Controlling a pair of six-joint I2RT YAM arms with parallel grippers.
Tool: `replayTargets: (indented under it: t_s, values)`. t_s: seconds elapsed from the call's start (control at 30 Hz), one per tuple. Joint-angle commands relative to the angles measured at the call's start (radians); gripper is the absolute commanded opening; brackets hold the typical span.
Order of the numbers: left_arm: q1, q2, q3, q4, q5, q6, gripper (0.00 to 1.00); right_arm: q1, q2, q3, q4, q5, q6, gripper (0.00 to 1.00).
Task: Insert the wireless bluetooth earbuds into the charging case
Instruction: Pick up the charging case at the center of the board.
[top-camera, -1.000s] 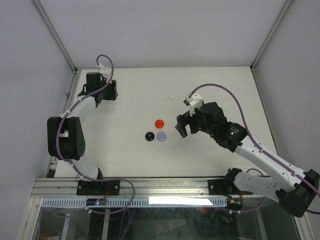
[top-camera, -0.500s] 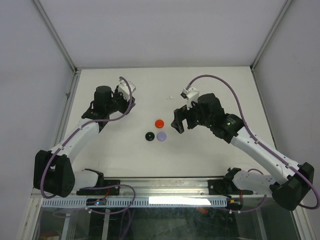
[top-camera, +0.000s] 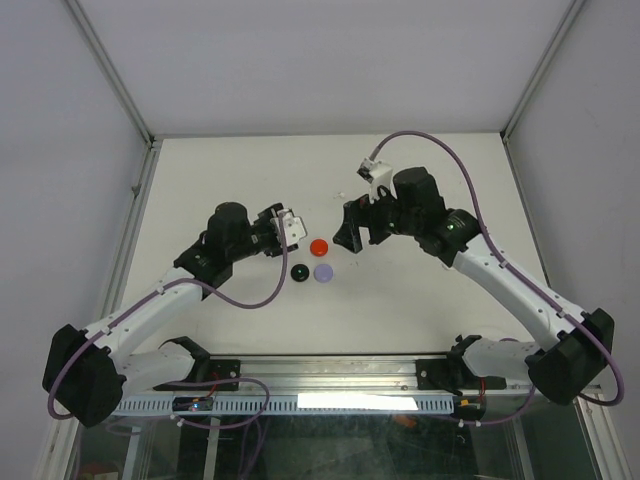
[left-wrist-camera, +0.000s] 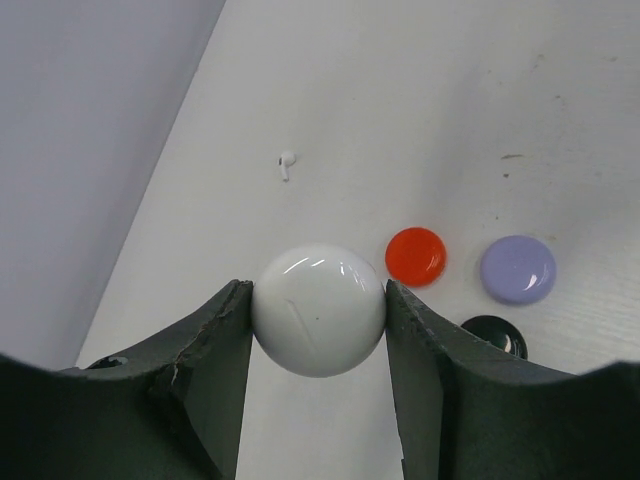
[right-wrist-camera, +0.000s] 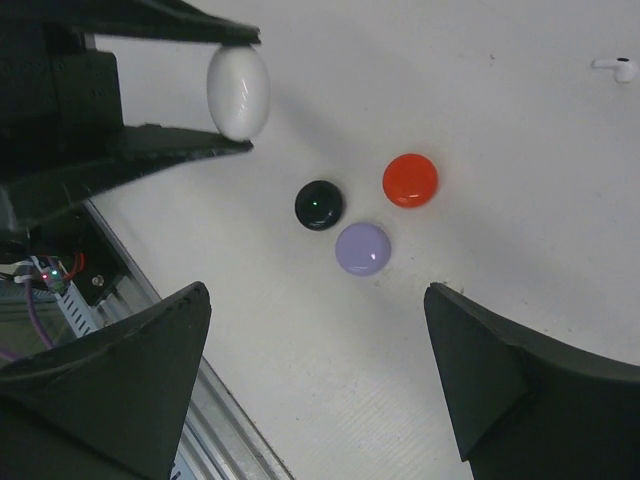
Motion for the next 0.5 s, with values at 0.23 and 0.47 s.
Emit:
replayTargets:
  t_s: [0.23,0.47]
  values:
    - [-0.209,-0.057,-0.064,0.135,-0.049,0.169,0.45,-0.006,0.097,0.099,0.159,-0.255,0.084,0.86]
    - [-0.263,-0.069,-0.071,0.142,-0.04,0.18,0.45,-0.008,0.138,0.072,0.192,-0.311,0.093,0.76]
